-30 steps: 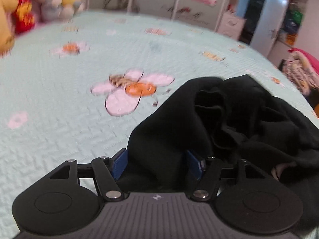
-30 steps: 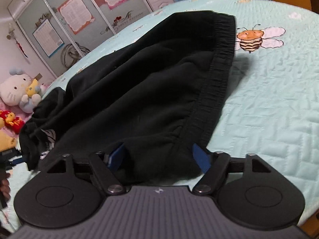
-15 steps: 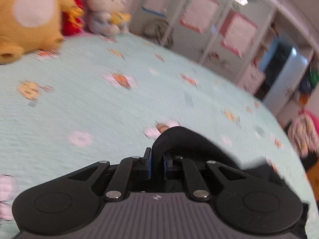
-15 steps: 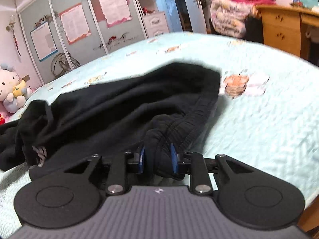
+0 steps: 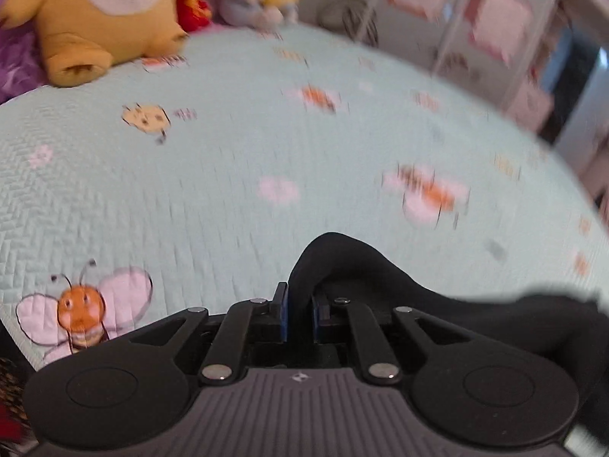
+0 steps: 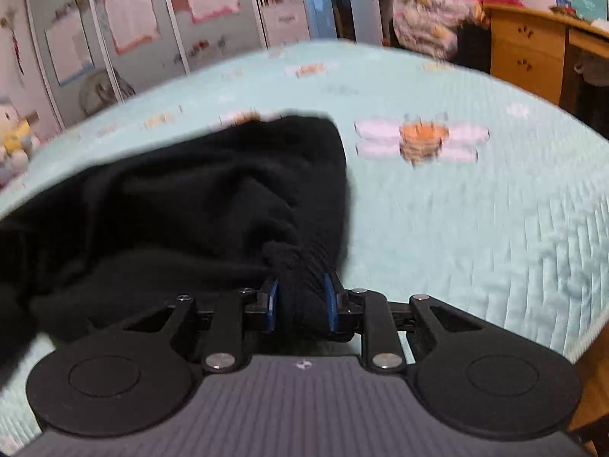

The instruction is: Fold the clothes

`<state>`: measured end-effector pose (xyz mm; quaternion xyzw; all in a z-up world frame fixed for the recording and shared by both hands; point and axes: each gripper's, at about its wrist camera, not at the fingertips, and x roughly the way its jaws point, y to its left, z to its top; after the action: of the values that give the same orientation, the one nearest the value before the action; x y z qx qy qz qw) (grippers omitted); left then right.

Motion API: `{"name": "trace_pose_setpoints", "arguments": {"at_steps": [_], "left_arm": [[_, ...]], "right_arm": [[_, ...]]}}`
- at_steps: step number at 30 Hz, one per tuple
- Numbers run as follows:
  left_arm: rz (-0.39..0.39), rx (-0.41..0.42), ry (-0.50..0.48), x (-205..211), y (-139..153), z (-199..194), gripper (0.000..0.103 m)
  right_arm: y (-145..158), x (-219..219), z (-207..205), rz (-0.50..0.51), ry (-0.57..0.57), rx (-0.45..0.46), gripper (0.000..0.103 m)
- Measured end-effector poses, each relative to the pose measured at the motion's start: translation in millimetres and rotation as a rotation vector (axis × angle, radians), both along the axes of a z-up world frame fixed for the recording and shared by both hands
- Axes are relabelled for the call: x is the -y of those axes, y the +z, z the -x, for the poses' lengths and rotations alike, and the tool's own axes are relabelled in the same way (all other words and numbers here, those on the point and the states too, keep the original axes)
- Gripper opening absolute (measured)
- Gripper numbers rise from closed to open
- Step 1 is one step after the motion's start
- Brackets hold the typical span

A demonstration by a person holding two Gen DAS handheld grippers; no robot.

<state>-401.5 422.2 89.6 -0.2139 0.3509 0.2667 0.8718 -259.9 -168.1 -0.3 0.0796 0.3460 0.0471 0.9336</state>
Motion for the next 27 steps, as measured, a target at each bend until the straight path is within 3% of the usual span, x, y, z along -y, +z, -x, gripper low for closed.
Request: {"name": "trace_pose_setpoints", "arguments": {"at_steps": [2, 4, 5, 6, 11, 13, 15, 16, 20, 23, 27], "left_arm": [[0.001, -0.034, -0.002, 4, -11, 3, 0.012], [-0.015, -0.046, 0.016, 0, -14, 8, 0.020], [-0.026, -0.053, 0.029, -1, -14, 11, 0.030], [-0.042, -0.061, 0.048, 0, -12, 14, 0.041], [-0.169, 0.018, 0.118, 33, 6, 54, 0.046], [-0.271, 0.055, 0.097, 58, 12, 69, 0.048], [-0.394, 0.065, 0.072, 78, 17, 76, 0.058], [-0.423, 0.075, 0.075, 82, 21, 78, 0.059], [-0.414, 0.175, 0.072, 83, 45, 79, 0.061], [-0.319, 0.218, -0.208, 99, 52, 57, 0.063], [-0.197, 0.170, -0.622, 149, 27, 5, 0.071]], "right_arm": [[-4, 2, 3, -0.016, -0.015, -0.006, 0.034], [-6, 5, 7, -0.041, -0.030, -0.013, 0.045], [-7, 6, 8, -0.053, -0.038, -0.017, 0.054], [-8, 8, 11, -0.064, -0.042, -0.019, 0.057], [-15, 18, 27, -0.133, -0.042, -0.013, 0.060], [-16, 18, 34, -0.138, -0.026, -0.005, 0.062], [-16, 16, 37, -0.128, -0.006, -0.001, 0.063], [-15, 16, 36, -0.123, -0.004, -0.002, 0.063], [-10, 23, 33, -0.163, -0.025, -0.013, 0.064], [-11, 29, 32, -0.190, -0.062, -0.015, 0.065], [-17, 29, 28, -0.266, -0.034, -0.046, 0.072]]}}
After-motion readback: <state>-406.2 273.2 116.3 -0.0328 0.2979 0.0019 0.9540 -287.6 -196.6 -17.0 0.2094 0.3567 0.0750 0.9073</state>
